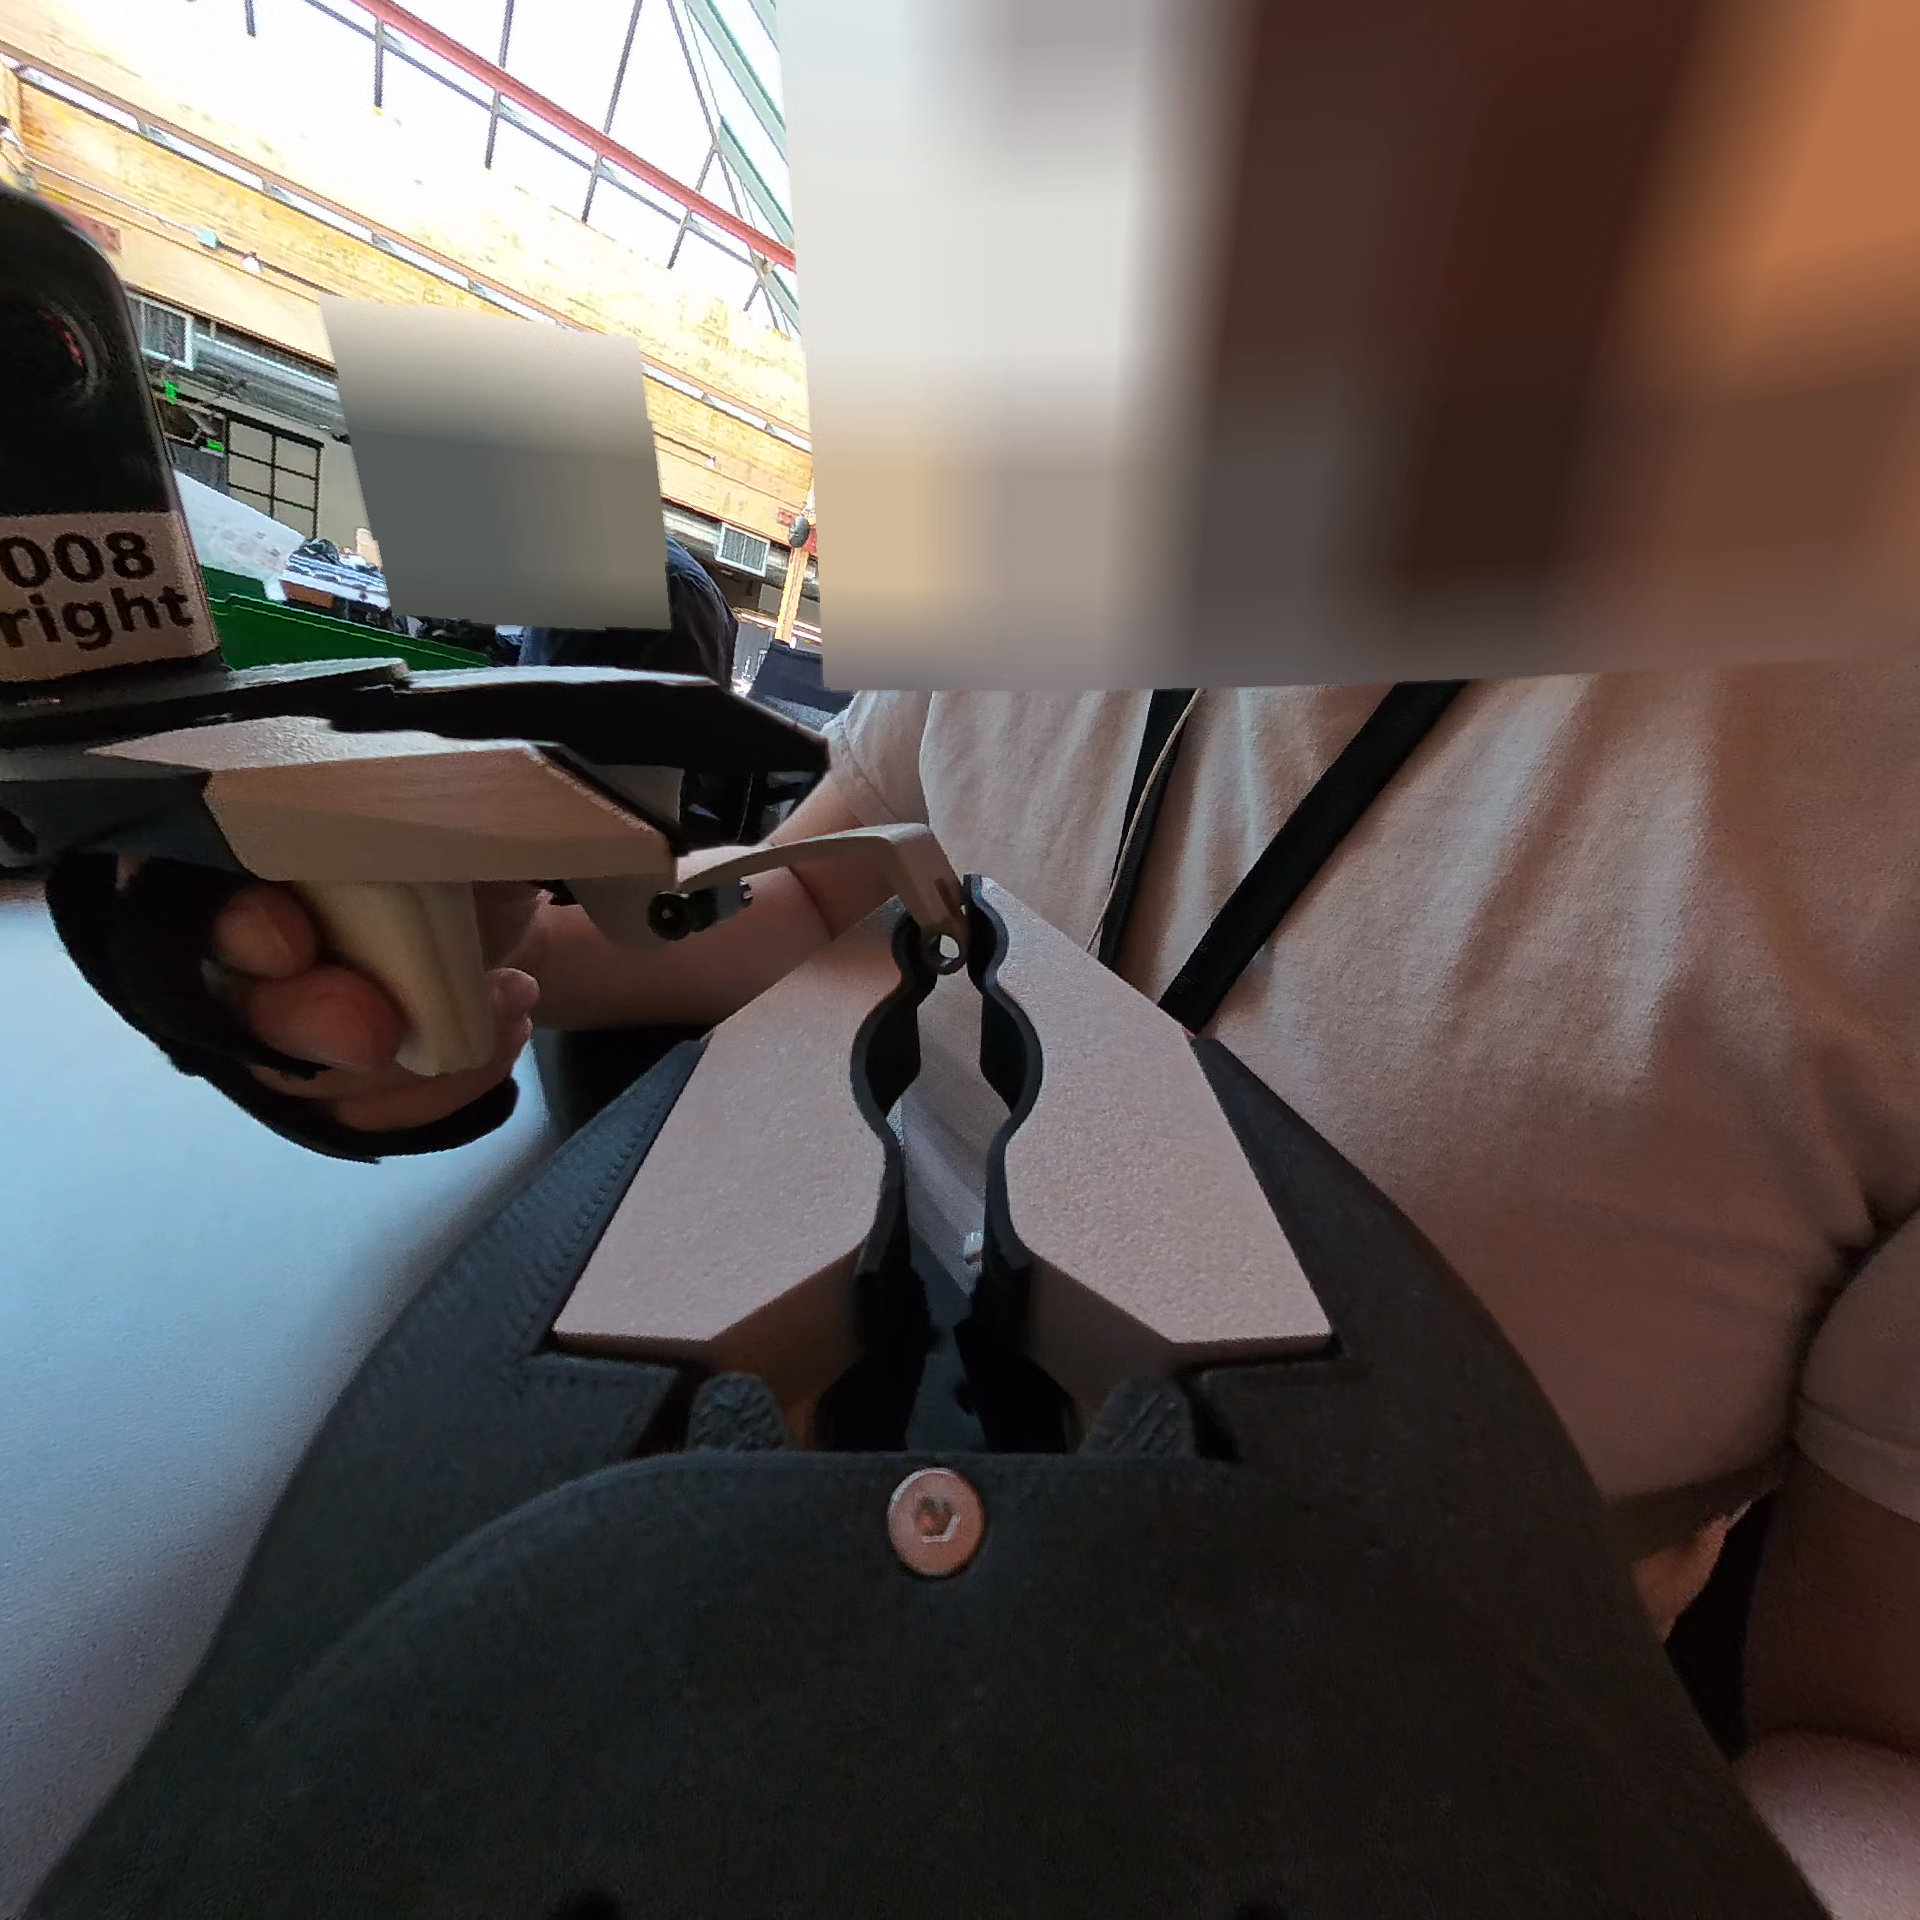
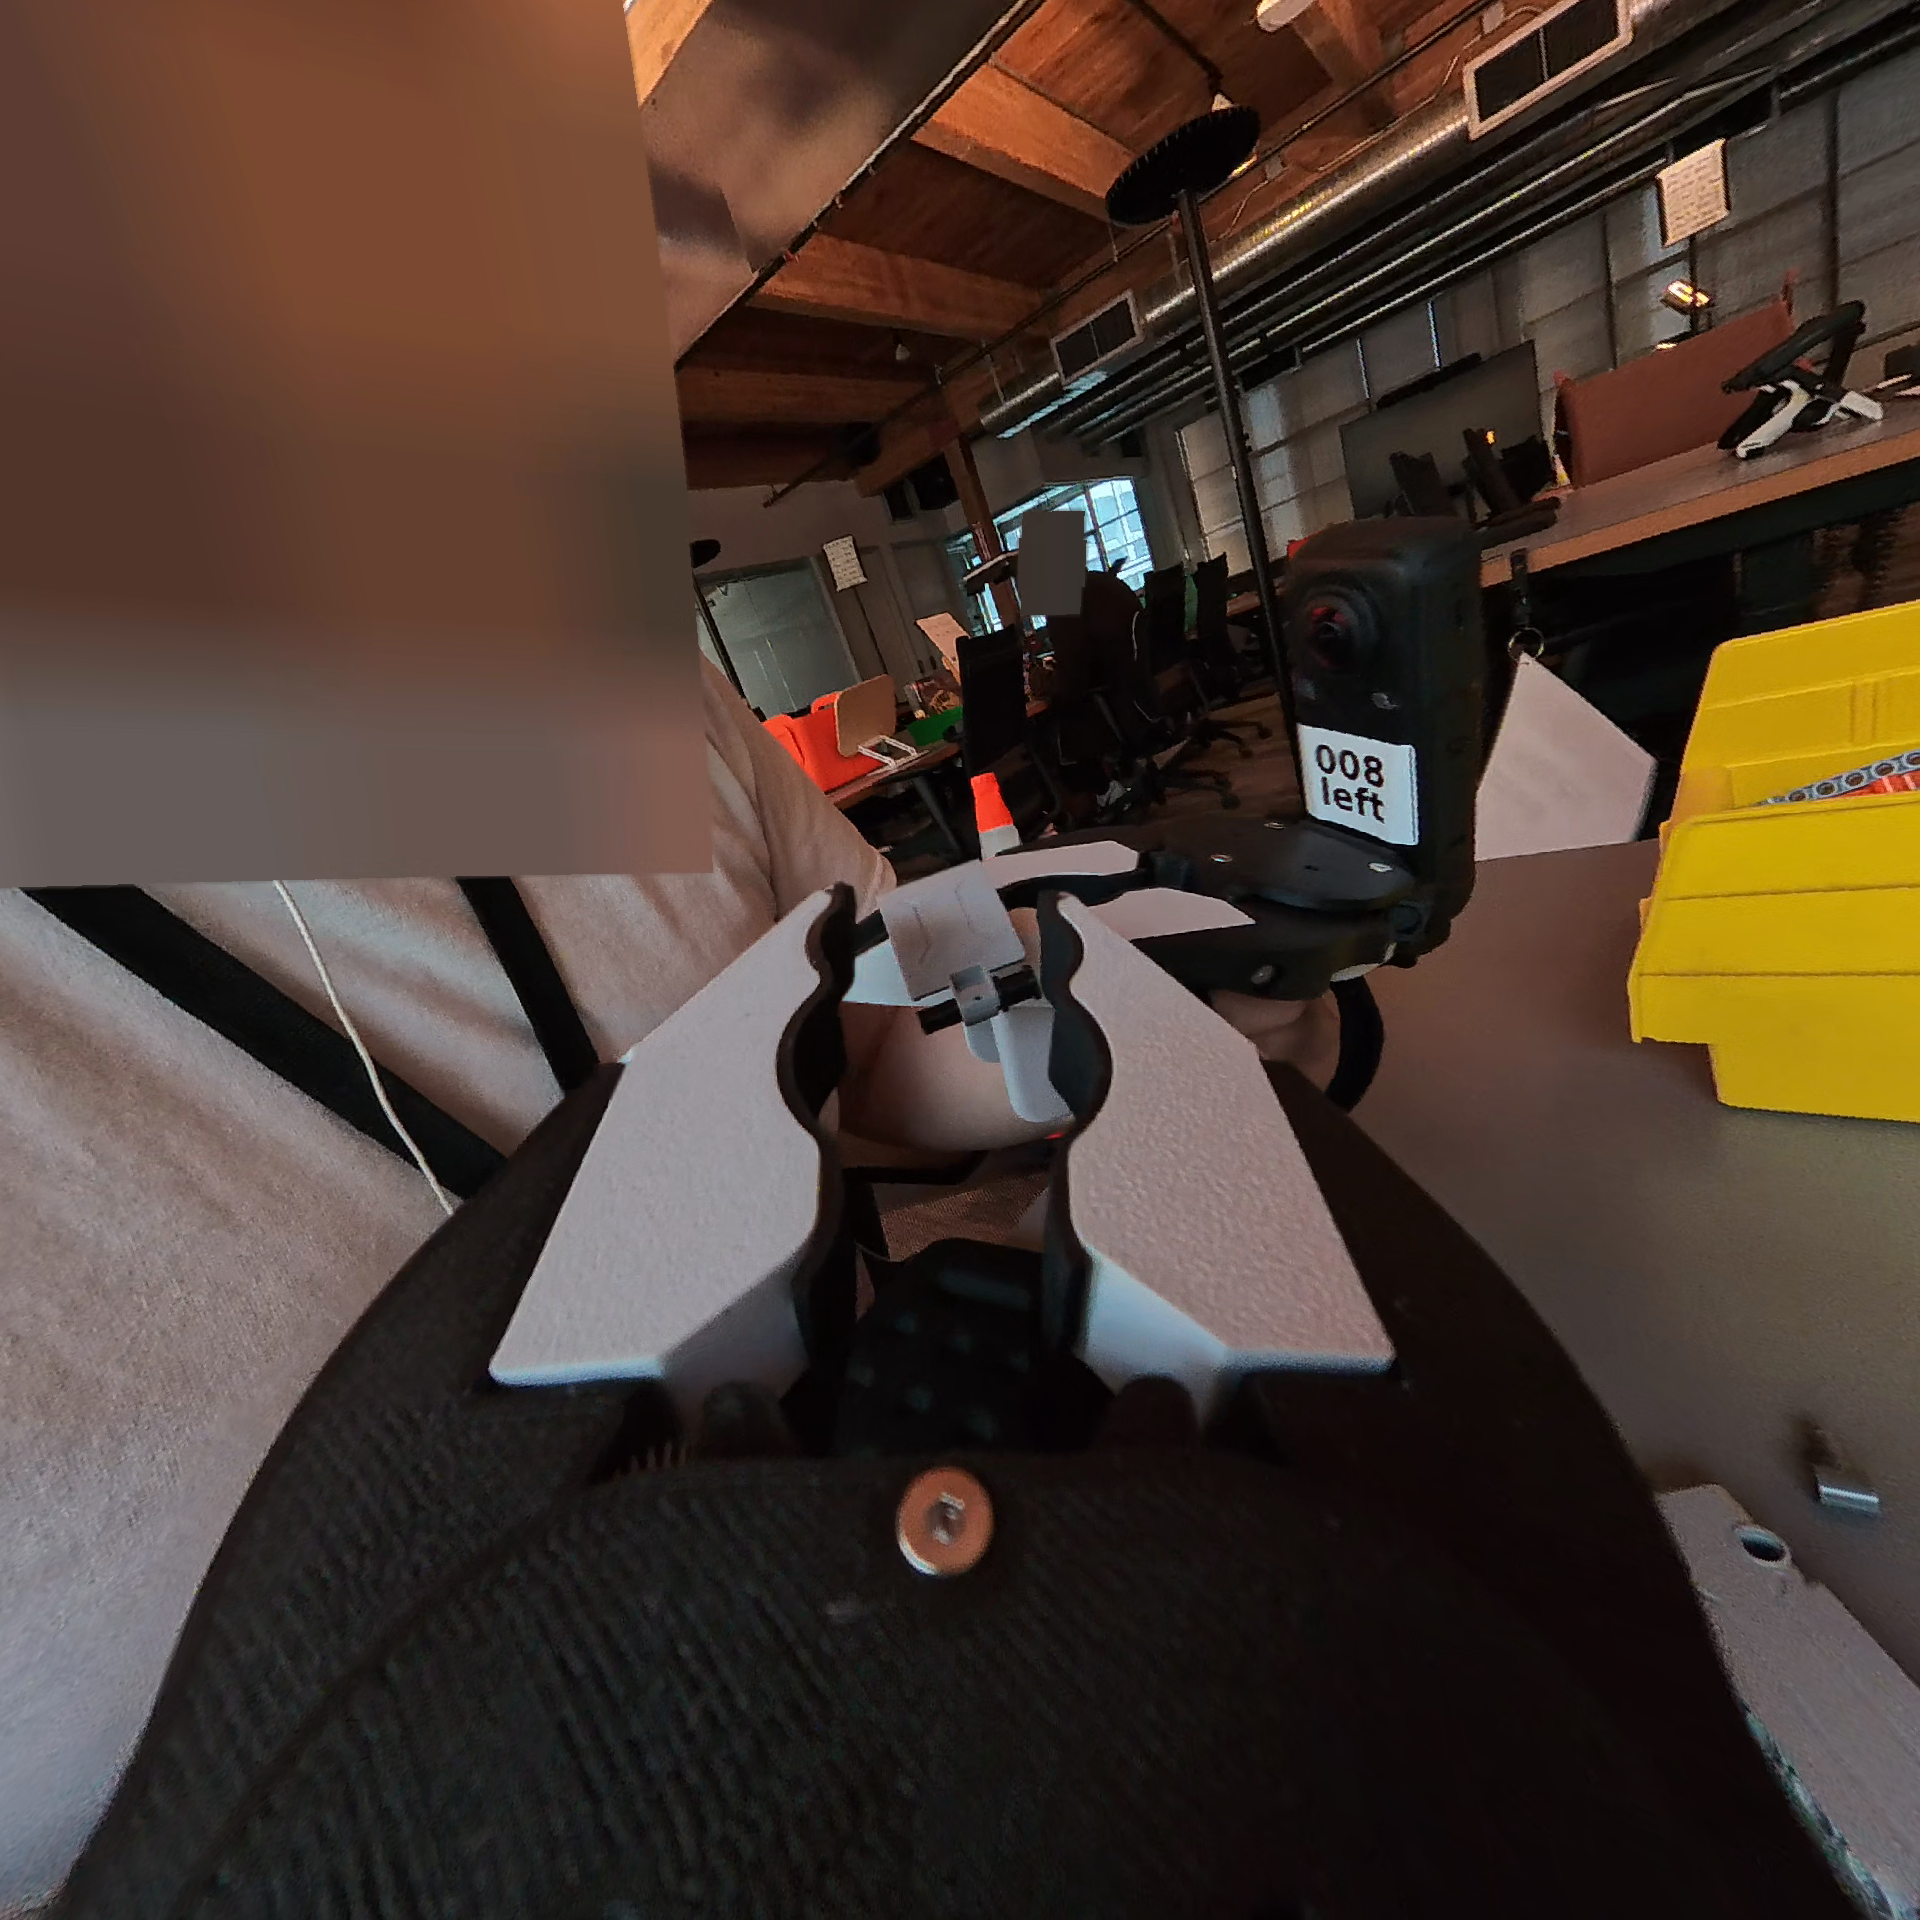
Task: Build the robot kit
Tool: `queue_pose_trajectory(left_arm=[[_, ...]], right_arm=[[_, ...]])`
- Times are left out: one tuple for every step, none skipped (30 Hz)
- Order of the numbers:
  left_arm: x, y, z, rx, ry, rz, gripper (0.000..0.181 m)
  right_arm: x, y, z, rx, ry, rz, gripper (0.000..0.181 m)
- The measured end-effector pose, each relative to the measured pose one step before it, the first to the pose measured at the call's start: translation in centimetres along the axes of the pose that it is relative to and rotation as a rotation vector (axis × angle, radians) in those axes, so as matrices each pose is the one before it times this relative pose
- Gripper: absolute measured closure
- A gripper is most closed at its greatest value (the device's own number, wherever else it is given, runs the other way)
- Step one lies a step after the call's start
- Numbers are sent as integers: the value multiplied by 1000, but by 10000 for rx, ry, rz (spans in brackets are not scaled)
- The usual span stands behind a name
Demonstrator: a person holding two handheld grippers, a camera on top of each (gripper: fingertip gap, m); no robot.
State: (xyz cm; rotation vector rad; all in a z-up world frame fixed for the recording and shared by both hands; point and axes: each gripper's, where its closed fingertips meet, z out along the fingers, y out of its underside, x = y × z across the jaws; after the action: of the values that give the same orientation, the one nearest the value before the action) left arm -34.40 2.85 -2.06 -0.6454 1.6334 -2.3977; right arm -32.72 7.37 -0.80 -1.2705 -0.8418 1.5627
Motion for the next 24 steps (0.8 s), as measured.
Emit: queue_pose_trajectory(left_arm=[[-63, -65, -49, 43, -39, 4, 180], [23, -90, -49, 42, 6, 8, 180], [51, -89, -42, 42, 9, 28, 180], [13, -73, -39, 30, -27, 51, 180], [15, -37, -29, 9, -22, 42, 180], [30, -11, 0, -9, -8, 30, 180], [5, 3, 9, -11, -17, 36, 180], [11, 6, 7, -13, -14, 35, 180], [14, 22, 5, -19, -11, 19, 180], [-24, 23, -1, -16, -28, 17, 179], [-28, 31, 9, -20, -30, 12, 179], [-14, 37, 24, -29, -14, 9, 180], [20, 54, 31, -35, -1, 12, 180], [-28, 55, 30, -34, -16, 14, 180], [-93, 42, 18, -23, -55, 15, 180], [-161, 29, 1, -9, -92, 1, 180], [-133, 19, -22, -3, -71, -17, 180], [-59, -7, -8, 1, -19, -26, 180], [5, 4, 7, -4, 9, -13, 180], [-18, 35, 13, -31, -14, 10, 180], [-26, 58, 24, -38, -34, 24, 180], [-51, 53, 12, -34, -40, 20, 180], [-54, 29, 4, -22, -41, 11, 180], [-37, 23, -5, -11, -23, -9, 180]], right_arm=[[30, -31, -60, 25, -19, 80, 147], [43, -6, -54, -4, 11, 34, 146], [50, 13, -48, -8, 21, 4, 146], [85, 25, -42, -13, 48, -2, 146], [103, 22, -41, -8, 51, 7, 146], [70, 21, -38, 0, 19, 30, 146], [28, 24, -19, -2, -9, 47, 146], [39, 50, -8, -11, -5, 44, 147], [29, 37, -4, -8, -11, 43, 148], [-7, 58, -2, -15, -38, 46, 151], [-80, 110, 4, -49, -77, 42, 155], [1, 120, 26, -64, -28, 48, 157], [43, 79, 7, -35, 6, 29, 158], [19, 29, -22, -7, -10, 26, 160], [67, -17, -54, 19, 14, 35, 161], [92, -48, -72, 32, 39, 28, 161], [108, -15, -68, 12, 38, 37, 161], [48, 23, -56, -17, 11, 32, 162], [25, 50, -25, -28, -2, 29, 163], [37, 26, -12, -12, 13, 11, 164], [16, -3, -6, 10, 2, 5, 164], [12, -4, -18, 7, 0, 18, 165], [25, -13, -39, 1, 6, 18, 165], [7, 11, -28, -10, -4, 11, 164]])
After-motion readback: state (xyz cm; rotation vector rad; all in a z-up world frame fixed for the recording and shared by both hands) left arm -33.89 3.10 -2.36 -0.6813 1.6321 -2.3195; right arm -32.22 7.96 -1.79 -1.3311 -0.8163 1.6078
